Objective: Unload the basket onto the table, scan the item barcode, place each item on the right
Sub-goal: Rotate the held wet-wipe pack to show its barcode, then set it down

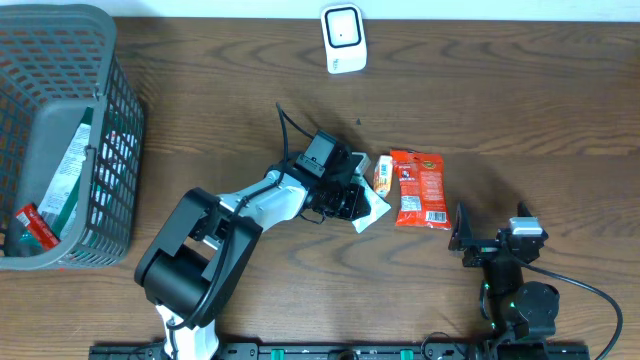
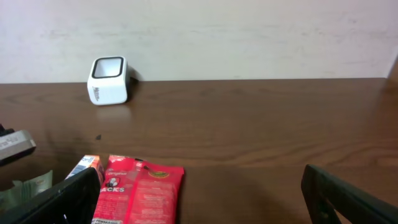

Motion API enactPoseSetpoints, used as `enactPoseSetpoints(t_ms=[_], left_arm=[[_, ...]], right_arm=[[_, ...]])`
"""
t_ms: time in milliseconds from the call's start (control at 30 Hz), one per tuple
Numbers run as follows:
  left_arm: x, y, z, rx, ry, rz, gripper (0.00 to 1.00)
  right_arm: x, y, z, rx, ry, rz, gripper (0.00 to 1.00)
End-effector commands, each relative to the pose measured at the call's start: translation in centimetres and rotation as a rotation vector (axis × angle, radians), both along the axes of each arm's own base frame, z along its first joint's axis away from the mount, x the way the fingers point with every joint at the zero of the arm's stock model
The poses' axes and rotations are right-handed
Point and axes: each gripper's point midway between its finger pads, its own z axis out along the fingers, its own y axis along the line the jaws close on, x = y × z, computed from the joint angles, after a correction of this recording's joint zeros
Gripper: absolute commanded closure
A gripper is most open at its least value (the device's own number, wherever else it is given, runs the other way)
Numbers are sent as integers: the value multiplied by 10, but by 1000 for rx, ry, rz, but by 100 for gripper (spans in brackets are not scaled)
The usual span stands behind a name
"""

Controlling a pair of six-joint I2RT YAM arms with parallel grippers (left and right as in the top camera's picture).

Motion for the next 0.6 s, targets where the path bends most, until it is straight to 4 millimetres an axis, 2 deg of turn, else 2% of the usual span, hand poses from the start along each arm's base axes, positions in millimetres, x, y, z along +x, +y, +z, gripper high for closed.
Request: enactPoseSetpoints(t_ms=[0, 133, 200, 433, 567], left_arm=[[-9, 8, -17, 42, 36, -12, 88], [-14, 11, -17, 54, 40, -30, 88], [-14, 12, -9, 51, 29, -33, 88], [-5, 18, 39, 11, -54, -6, 88], [4, 29, 48, 69, -122, 36, 87]], right_arm=[[0, -3, 0, 16, -1, -17, 1], [0, -3, 0, 16, -1, -17, 1], [0, -3, 0, 16, -1, -17, 1], [0, -3, 0, 15, -1, -17, 1], [0, -3, 0, 16, -1, -17, 1]])
